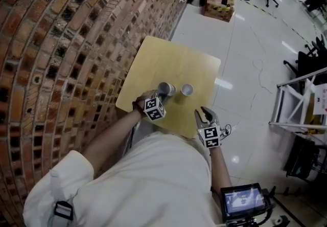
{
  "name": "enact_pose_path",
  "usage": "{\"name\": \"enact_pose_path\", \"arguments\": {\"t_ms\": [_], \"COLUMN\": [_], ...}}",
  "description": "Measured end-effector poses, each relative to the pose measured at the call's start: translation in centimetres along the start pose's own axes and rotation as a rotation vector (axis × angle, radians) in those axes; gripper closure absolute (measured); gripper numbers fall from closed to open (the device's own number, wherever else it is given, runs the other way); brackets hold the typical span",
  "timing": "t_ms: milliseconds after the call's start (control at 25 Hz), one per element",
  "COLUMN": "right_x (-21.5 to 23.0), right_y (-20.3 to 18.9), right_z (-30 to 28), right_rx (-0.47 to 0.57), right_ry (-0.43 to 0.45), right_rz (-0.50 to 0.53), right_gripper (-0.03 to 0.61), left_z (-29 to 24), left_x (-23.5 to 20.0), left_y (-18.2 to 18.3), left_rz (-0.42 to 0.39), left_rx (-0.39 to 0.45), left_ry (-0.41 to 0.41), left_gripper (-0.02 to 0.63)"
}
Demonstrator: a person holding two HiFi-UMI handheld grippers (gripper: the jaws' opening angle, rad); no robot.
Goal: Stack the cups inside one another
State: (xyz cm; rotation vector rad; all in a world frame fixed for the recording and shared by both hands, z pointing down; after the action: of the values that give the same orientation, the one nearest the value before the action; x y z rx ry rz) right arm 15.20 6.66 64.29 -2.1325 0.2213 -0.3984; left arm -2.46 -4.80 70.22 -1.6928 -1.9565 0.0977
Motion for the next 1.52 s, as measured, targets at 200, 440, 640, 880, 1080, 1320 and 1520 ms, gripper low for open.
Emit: {"name": "enact_pose_path", "arguments": {"t_ms": [200, 440, 640, 880, 1080, 1320, 1520], "right_x": [0.6, 1.4, 1.8, 2.5, 3.1, 3.6, 3.8], "right_y": [-0.4, -0.9, -1.3, -1.7, -1.7, -1.8, -1.8], "right_z": [0.3, 0.5, 0.5, 0.7, 0.7, 0.5, 0.4], "right_rx": [-0.003, -0.006, -0.011, -0.018, -0.02, -0.032, -0.036], "right_ry": [-0.014, -0.032, -0.045, -0.059, -0.068, -0.079, -0.08], "right_rz": [-0.012, -0.038, -0.056, -0.069, -0.078, -0.08, -0.079], "right_gripper": [0.465, 0.465, 0.466, 0.466, 0.466, 0.468, 0.468], "left_z": [-1.4, -2.7, -4.0, -5.5, -6.7, -7.5, -7.4], "left_x": [0.2, 0.2, 0.4, 0.5, 0.6, 0.6, 0.7], "left_y": [0.3, 0.4, 0.4, 0.3, -0.1, -0.5, 0.0], "left_rz": [-0.03, -0.064, -0.086, -0.11, -0.125, -0.121, -0.086], "left_rx": [-0.029, -0.069, -0.098, -0.124, -0.141, -0.156, -0.112], "left_ry": [-0.044, -0.105, -0.144, -0.172, -0.197, -0.216, -0.266], "left_gripper": [0.583, 0.583, 0.583, 0.583, 0.583, 0.581, 0.458]}}
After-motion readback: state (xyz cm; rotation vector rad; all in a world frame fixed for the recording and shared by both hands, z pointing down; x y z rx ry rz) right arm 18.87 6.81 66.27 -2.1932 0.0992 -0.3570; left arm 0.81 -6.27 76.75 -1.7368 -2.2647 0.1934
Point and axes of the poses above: the fingertips, and each gripper's own axes: z backward along the fingers, x to its right, y out of its top, the point moved 5 cm from there along z, backward along the fingers, and after that the axes turned 10 degrees about -z, right-handed, at the moved point
